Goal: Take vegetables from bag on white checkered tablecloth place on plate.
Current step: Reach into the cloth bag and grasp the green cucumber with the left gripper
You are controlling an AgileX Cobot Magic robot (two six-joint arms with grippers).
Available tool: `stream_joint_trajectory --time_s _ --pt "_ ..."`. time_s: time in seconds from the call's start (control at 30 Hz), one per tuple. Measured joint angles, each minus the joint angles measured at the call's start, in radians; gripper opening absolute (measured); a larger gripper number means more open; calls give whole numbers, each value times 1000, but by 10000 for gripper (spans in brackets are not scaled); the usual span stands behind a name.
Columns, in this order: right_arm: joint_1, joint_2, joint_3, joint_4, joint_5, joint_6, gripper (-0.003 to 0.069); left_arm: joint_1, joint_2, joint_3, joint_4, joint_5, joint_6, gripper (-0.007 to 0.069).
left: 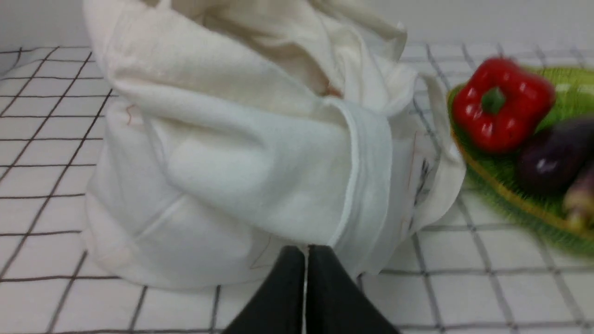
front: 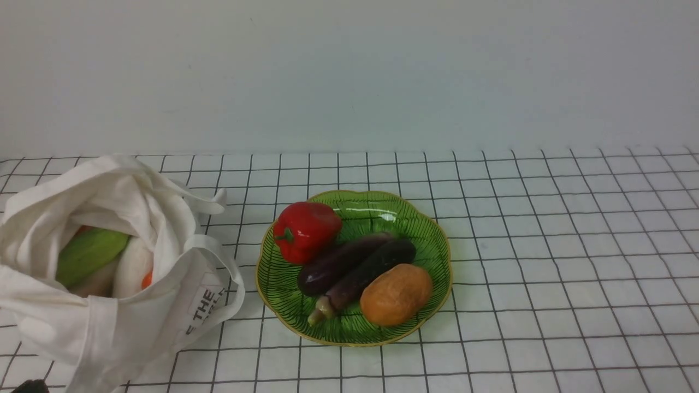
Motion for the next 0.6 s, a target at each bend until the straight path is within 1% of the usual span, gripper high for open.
stream_joint_trajectory --time_s 0.03,0.13,0.27,0.33,0.37,0.4,0.43,0.5,0.53,0.6 --pt "0 0 0 0 0 0 -14 0 0 0 -37 -19 -34 -8" --pt "0 0 0 0 0 0 -14 0 0 0 -231 -91 -137 -8" --pt "0 0 0 0 0 0 -14 0 0 0 -387 -157 -177 -8" --pt "0 0 0 0 0 0 -14 0 0 0 -431 -219 -179 -8" --pt "0 0 0 0 0 0 -14 0 0 0 -458 -303 -179 -8" --pt "0 0 0 0 0 0 -14 0 0 0 -465 -349 -178 -8" --pt "0 0 0 1 0 0 -14 0 0 0 -469 -429 -170 -8" --pt "0 0 0 1 0 0 -14 0 0 -7 -469 -528 -138 -8" --pt "0 0 0 1 0 0 -14 0 0 -33 -463 -546 -103 -8" --pt "0 0 0 1 0 0 -14 0 9 -109 -446 -506 -35 -8"
